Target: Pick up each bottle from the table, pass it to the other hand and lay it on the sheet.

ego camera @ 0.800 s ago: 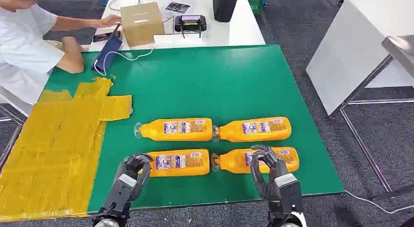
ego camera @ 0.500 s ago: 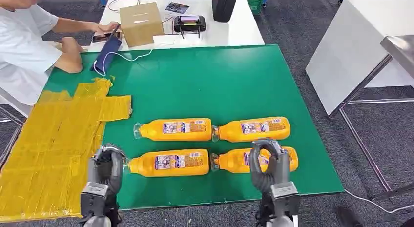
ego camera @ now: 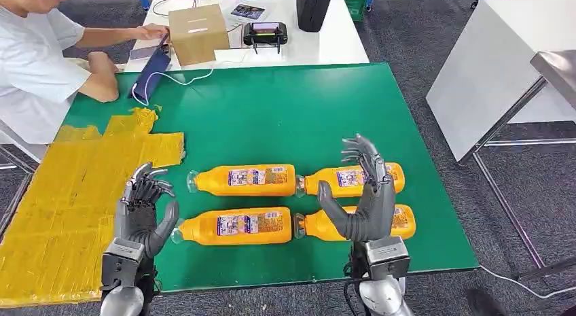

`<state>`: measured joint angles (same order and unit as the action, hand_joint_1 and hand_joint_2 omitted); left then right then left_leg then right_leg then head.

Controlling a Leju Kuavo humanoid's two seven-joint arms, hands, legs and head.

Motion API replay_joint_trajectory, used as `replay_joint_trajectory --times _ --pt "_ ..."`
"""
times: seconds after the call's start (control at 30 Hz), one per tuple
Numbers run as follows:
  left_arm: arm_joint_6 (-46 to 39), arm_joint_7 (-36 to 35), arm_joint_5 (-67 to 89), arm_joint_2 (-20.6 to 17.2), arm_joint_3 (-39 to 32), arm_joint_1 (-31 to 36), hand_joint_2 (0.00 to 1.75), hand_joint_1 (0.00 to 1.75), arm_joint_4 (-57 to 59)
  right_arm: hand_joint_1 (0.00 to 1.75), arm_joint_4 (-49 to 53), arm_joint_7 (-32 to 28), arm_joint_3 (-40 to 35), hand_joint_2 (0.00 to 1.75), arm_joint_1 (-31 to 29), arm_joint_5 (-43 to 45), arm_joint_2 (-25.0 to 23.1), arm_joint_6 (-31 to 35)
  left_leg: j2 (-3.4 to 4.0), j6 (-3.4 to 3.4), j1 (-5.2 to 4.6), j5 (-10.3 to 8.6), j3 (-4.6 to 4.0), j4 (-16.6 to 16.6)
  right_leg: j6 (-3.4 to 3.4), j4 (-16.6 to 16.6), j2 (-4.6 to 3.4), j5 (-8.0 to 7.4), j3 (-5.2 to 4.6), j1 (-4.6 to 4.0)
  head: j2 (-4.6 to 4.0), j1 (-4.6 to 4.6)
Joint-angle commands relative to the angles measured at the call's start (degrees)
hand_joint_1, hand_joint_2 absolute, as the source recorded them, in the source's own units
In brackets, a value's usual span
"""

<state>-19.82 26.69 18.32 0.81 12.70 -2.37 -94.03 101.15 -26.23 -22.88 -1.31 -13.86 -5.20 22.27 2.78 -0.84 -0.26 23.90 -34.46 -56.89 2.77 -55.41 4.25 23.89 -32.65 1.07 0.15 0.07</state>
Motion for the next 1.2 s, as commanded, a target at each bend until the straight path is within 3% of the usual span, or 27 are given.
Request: replay_joint_trajectory --times 0.03,0.3,0.43,0.5,0.6,0.73,0.8,0.97,1.2 --pt "1.84 -1.13 -1.26 -1.87 -1.27 3.02 1.75 0.0 0.51 0.0 -7.43 7.16 -4.0 1.75 -8.25 -8.38 3.43 0.85 -0.06 0.08 0.12 0.12 0.16 -0.05 -0.13 0.02 -0.45 0.06 0.16 -0.07 0.0 0.0" --pt "5.68 -0.99 -3.25 -0.26 0.86 7.77 1.75 0.0 -0.77 0.0 -33.43 22.66 -15.16 1.75 -27.0 -38.23 2.25 -6.1 0.09 0.08 0.13 0.0 0.17 -0.04 -0.17 -0.01 -0.69 -0.08 0.12 -0.06 0.0 0.0" --pt "5.73 -1.2 -3.25 -0.14 1.04 8.13 1.75 0.0 -0.61 0.0 -36.06 22.26 -15.22 1.75 -27.59 -38.78 1.17 -4.79 -0.09 0.12 0.17 -0.14 0.16 -0.01 -0.31 0.04 -0.56 -0.17 0.16 -0.12 0.0 0.02" --pt "7.13 -0.93 -4.42 0.02 1.72 9.24 1.75 0.0 0.09 0.0 -41.06 24.53 -18.45 1.75 -30.13 -43.92 0.92 -7.4 -0.26 0.16 0.21 -0.12 0.22 -0.02 -0.32 0.04 -0.54 -0.1 0.27 -0.14 0.0 0.0" --pt "8.36 -0.9 -5.55 0.37 3.27 11.67 1.75 0.0 2.1 0.0 -52.7 23.7 -19.53 1.75 -34.09 -43.68 -2.08 -8.43 -0.02 0.1 0.12 -0.14 0.09 -0.02 -0.23 -0.02 -0.49 -0.17 0.1 -0.09 0.0 0.0" --pt "8.49 -0.91 -5.99 0.68 3.84 12.7 1.75 0.0 3.28 0.0 -57.83 22.53 -19.6 1.75 -35.93 -42.92 -3.18 -7.78 -0.21 0.12 0.12 -0.18 0.1 0.01 -0.24 -0.01 -0.32 -0.15 0.12 -0.08 0.0 0.0" --pt "9.2 -0.55 -7.51 0.7 4.65 13.67 1.75 0.0 4.64 0.0 -62.38 19.93 -16.49 1.75 -37.17 -36.91 -4.26 -10.8 -0.22 0.1 0.11 -0.19 0.05 -0.01 -0.22 -0.02 -0.27 -0.15 0.08 -0.07 0.0 0.0" --pt "9.32 -0.3 -8.63 1.15 6.39 16.0 1.75 0.0 7.7 0.0 -73.38 22.14 -14.54 1.75 -41.83 -36.66 -4.59 -7.51 -0.35 0.07 0.08 -0.23 -0.01 -0.03 -0.19 -0.05 -0.1 -0.14 0.04 -0.05 0.0 0.04" --pt "9.35 -0.29 -8.86 1.27 6.76 16.57 1.75 0.0 8.5 0.0 -75.5 22.19 -13.6 1.75 -42.6 -36.52 -4.62 -6.88 -0.31 0.07 0.07 -0.23 0.0 -0.01 -0.18 -0.03 -0.12 -0.16 0.03 -0.04 0.0 0.0"
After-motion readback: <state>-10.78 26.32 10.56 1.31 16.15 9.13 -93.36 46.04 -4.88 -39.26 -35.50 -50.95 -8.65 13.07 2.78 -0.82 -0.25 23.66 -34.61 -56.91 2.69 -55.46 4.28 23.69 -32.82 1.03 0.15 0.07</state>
